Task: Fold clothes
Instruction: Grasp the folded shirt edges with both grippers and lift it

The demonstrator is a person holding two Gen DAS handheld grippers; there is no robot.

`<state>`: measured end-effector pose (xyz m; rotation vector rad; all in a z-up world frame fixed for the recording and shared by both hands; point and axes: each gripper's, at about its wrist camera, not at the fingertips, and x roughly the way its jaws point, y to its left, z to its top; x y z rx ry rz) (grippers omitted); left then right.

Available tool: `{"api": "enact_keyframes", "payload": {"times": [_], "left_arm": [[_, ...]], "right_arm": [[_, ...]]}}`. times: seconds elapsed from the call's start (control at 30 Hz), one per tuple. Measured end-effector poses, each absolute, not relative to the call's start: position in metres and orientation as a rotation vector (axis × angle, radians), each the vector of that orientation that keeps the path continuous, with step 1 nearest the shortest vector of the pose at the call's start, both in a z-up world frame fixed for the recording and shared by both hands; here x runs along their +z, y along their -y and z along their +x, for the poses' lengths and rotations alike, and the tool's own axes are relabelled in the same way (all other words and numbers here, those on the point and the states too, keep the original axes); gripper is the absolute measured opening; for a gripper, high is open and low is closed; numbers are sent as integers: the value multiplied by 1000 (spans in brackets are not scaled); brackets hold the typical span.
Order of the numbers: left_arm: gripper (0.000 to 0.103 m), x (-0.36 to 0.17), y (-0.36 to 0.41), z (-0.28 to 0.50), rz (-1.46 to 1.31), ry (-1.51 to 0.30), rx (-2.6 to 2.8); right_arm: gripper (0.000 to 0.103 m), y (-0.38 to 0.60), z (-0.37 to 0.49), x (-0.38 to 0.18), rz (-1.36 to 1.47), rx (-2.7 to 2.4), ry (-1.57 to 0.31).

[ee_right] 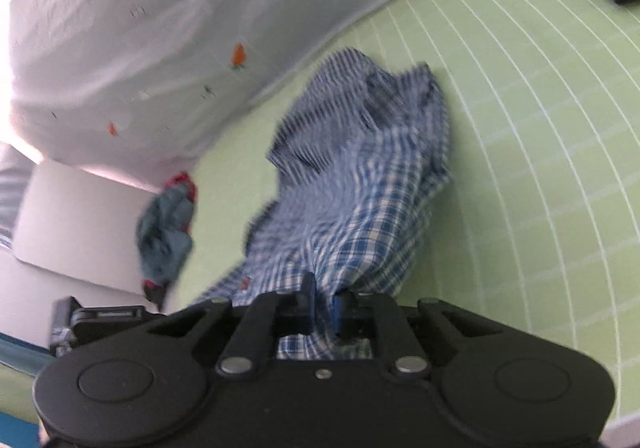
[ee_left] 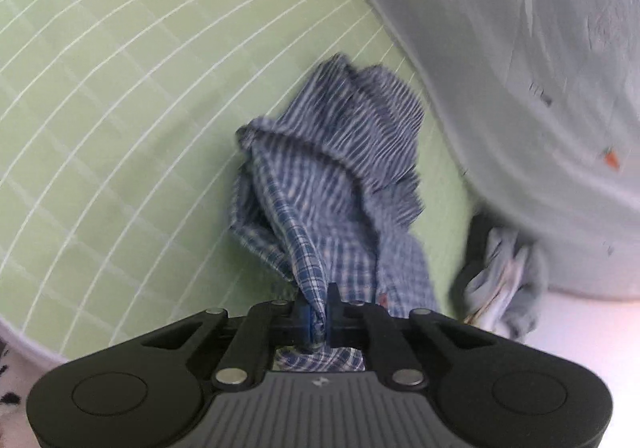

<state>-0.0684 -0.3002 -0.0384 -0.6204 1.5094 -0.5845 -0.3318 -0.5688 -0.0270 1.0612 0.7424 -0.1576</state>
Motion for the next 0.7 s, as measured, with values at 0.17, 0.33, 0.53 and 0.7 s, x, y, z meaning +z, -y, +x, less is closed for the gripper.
{"api": "enact_keyframes", "payload": {"times": [0.17, 0.33, 0.53, 0.7], "left_arm": [[7, -31, 323, -21, -716, -1504, -598], [7, -38, 368, 42, -738, -1487, -597], [7, -64, 436, 127, -708, -1466, -592], [47, -79, 472, 168, -600, -1355, -539]], "right_arm": [[8, 602, -302, -27, 1221, -124, -674], [8, 649, -252, -41, 1229, -148, -664], [8, 708, -187, -64, 1243, -189, -654], [19, 743, -135, -90, 1194, -258, -659]]}}
